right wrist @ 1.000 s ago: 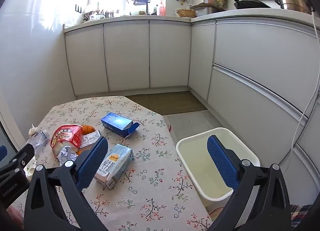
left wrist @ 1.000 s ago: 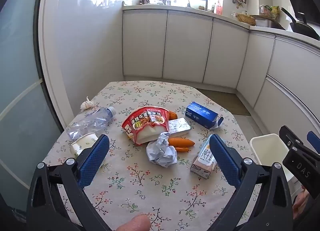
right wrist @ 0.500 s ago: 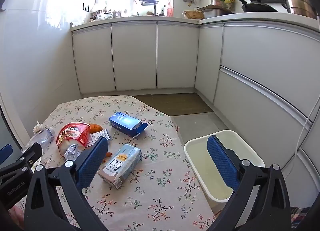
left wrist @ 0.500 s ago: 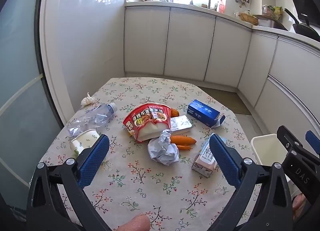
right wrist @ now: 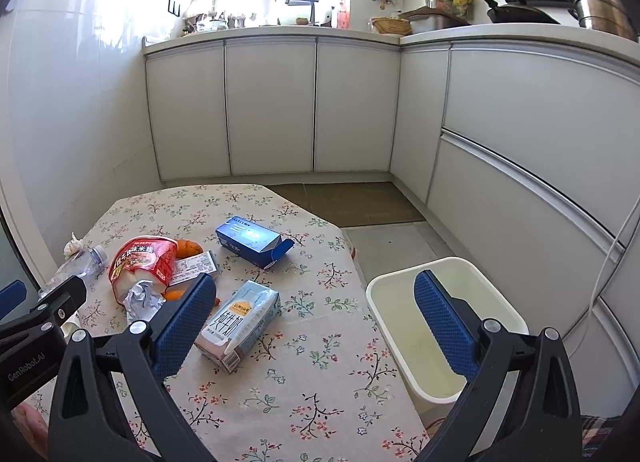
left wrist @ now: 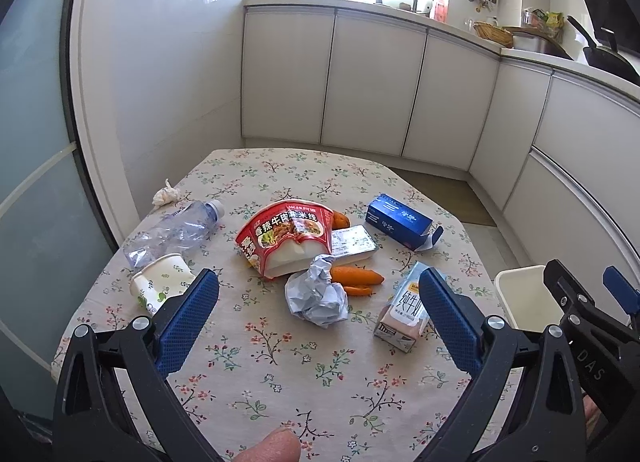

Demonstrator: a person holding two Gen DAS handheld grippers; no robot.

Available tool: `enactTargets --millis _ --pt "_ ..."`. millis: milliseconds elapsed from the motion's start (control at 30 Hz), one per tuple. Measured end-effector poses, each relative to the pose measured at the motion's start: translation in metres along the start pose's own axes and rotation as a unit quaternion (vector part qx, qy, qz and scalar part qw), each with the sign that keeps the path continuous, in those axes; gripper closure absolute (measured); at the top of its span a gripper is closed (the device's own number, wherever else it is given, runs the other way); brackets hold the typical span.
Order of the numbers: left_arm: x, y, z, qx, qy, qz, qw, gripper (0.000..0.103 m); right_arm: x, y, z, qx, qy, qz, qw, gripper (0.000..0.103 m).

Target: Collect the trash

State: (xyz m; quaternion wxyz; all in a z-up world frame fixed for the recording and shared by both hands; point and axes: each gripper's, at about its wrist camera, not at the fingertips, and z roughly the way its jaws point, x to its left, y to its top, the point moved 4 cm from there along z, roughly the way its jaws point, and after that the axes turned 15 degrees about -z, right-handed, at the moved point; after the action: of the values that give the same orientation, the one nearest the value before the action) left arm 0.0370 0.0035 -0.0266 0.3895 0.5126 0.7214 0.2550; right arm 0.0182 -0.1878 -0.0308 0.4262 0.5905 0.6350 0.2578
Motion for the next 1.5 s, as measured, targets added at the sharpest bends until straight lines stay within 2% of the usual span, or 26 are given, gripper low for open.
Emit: enactTargets --millis 1500 --pt "-0.0038 -0.003 0.0043 0.013 -0.007 -0.003 0.9999 0.007 -0.0003 -0.0004 0.0009 -0.002 0.0 -0.006 1.0 0.006"
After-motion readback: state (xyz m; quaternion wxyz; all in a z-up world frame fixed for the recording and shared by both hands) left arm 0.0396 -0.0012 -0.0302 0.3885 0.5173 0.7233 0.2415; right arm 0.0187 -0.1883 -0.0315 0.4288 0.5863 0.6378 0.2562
